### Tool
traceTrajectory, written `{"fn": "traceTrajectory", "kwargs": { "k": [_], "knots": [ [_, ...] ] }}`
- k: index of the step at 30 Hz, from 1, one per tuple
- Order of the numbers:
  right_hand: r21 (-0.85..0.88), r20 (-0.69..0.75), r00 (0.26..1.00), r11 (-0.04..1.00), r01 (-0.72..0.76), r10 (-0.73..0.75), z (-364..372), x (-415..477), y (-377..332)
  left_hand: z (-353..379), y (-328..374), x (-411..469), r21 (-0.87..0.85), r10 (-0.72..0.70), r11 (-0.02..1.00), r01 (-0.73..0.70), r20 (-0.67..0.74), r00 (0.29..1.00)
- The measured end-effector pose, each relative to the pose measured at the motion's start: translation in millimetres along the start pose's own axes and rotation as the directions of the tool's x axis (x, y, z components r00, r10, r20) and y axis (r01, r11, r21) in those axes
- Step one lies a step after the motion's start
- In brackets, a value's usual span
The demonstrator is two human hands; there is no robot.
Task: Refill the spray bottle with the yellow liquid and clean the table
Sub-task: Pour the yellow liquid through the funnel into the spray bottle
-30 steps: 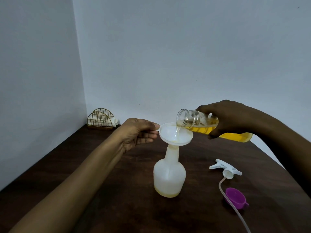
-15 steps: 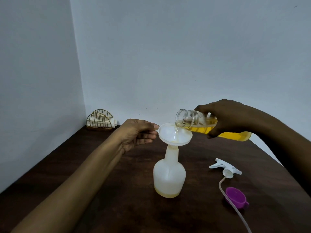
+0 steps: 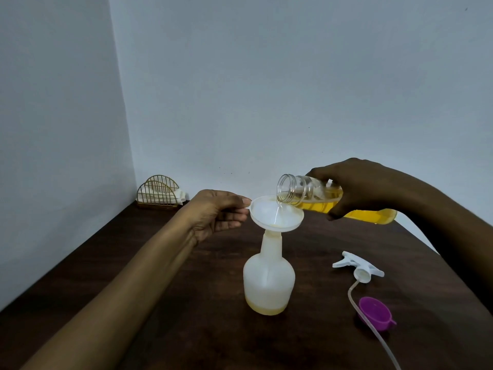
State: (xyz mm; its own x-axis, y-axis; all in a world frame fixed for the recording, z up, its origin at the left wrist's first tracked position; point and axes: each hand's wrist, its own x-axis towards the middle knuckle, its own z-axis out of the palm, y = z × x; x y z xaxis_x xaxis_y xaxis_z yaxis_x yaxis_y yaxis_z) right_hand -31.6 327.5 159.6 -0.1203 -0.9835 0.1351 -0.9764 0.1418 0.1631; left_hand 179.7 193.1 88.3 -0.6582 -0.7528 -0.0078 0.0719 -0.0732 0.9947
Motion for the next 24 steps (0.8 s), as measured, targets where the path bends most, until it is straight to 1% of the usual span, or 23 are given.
{"fn": "traceTrajectory", "kwargs": {
  "k": [24],
  "knots": [
    [-0.009,0.014,1.0,1.0,0.01,-0.01,-1.6,0.4,0.5,0.1,0.2,-0.6,-0.003,-0.005,1.0,0.005,0.012,1.0]
  ]
}}
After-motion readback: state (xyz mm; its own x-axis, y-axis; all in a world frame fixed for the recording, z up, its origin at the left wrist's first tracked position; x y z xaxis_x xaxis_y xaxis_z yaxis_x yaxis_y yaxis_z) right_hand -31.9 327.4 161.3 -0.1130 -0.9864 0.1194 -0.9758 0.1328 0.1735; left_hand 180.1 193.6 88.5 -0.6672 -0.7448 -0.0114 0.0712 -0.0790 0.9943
